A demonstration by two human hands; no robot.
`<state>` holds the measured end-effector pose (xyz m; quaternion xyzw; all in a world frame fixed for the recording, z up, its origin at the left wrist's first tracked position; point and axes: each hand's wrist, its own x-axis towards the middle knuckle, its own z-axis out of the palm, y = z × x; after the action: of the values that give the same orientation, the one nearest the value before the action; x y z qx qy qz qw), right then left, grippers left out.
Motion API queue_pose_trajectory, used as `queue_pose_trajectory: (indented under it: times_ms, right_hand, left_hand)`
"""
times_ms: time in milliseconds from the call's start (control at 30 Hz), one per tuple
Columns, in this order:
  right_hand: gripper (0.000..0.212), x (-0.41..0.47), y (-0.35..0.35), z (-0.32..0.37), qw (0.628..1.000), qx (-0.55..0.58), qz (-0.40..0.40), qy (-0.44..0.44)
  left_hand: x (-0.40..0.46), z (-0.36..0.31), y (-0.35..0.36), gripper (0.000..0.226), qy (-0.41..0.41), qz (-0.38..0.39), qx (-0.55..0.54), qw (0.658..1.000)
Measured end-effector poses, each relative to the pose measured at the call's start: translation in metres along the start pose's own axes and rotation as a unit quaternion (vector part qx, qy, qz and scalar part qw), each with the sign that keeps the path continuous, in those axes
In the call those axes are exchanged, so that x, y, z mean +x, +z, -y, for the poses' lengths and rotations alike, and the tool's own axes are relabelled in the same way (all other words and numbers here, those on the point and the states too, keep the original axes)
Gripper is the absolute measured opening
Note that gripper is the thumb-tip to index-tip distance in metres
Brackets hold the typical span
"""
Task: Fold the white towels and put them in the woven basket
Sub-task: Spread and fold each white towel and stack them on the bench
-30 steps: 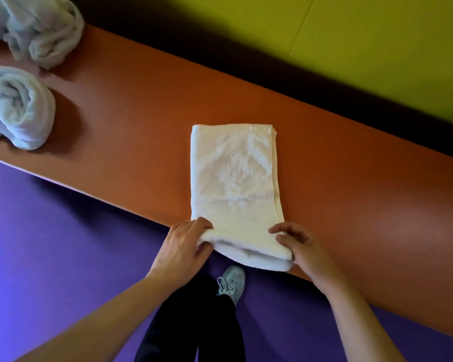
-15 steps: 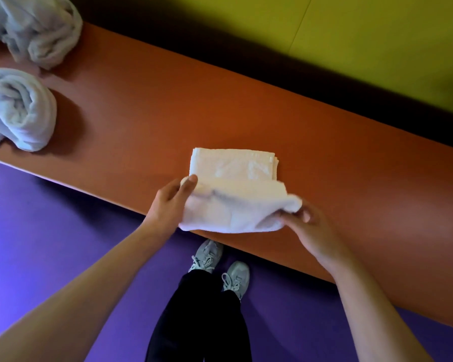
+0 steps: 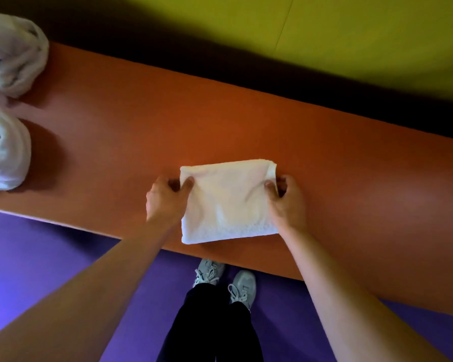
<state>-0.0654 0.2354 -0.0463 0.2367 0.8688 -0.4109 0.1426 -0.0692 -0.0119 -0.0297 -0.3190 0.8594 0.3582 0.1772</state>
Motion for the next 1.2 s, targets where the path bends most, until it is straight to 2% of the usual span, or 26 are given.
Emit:
queue_pose_trajectory:
  times_ms: [100, 167, 233, 333, 433, 533, 700, 900, 1067, 1200]
  right_hand:
    - [0.048, -0.004, -0.002, -0.005, 0.998, -0.043, -0.006, 0.04]
    - [0.066, -0.019, -0.006, -0.007, 0.994, -0.066, 0.02, 0.081]
    - [0.074, -0.036, -0.008, -0.007, 0.991, -0.058, 0.049, 0.112]
    - [0.06, -0.048, -0.01, -0.002, 0.981, 0.071, 0.054, 0.172]
    - [0.026, -0.051, -0.021, 0.004, 0.952, 0.184, 0.071, 0.233]
    - [0.008, -0.057, -0.036, 0.004, 0.942, 0.252, 0.066, 0.212]
    - [0.018, -0.067, -0.08, 0.004, 0.943, 0.298, 0.019, 0.15]
    - [0.016, -0.07, -0.154, -0.013, 0.945, 0.304, -0.045, 0.113]
    - [0.008, -0.074, -0.226, -0.047, 0.934, 0.326, -0.099, 0.112]
    - [0.011, -0.076, -0.285, -0.091, 0.927, 0.326, -0.139, 0.119]
  left_hand:
    - [-0.005, 0.006, -0.001, 0.049, -0.038, 0.027, -0.04, 0.998]
    - [-0.016, 0.01, -0.001, 0.05, -0.056, 0.071, -0.062, 0.994]
    - [-0.029, 0.013, -0.001, 0.049, -0.067, 0.104, -0.067, 0.99]
    - [-0.041, 0.017, 0.0, 0.054, -0.086, 0.119, -0.096, 0.985]
    - [-0.049, 0.01, -0.003, 0.052, -0.092, 0.127, -0.123, 0.98]
    - [-0.054, -0.004, -0.005, 0.051, -0.055, 0.134, -0.12, 0.982]
    - [-0.071, -0.047, -0.002, 0.047, 0.005, 0.155, -0.133, 0.979]
    - [-0.101, -0.116, 0.023, 0.034, 0.076, 0.18, -0.132, 0.972]
    - [-0.146, -0.175, 0.069, 0.034, 0.122, 0.21, -0.112, 0.964]
    - [-0.191, -0.214, 0.121, 0.037, 0.144, 0.237, -0.102, 0.955]
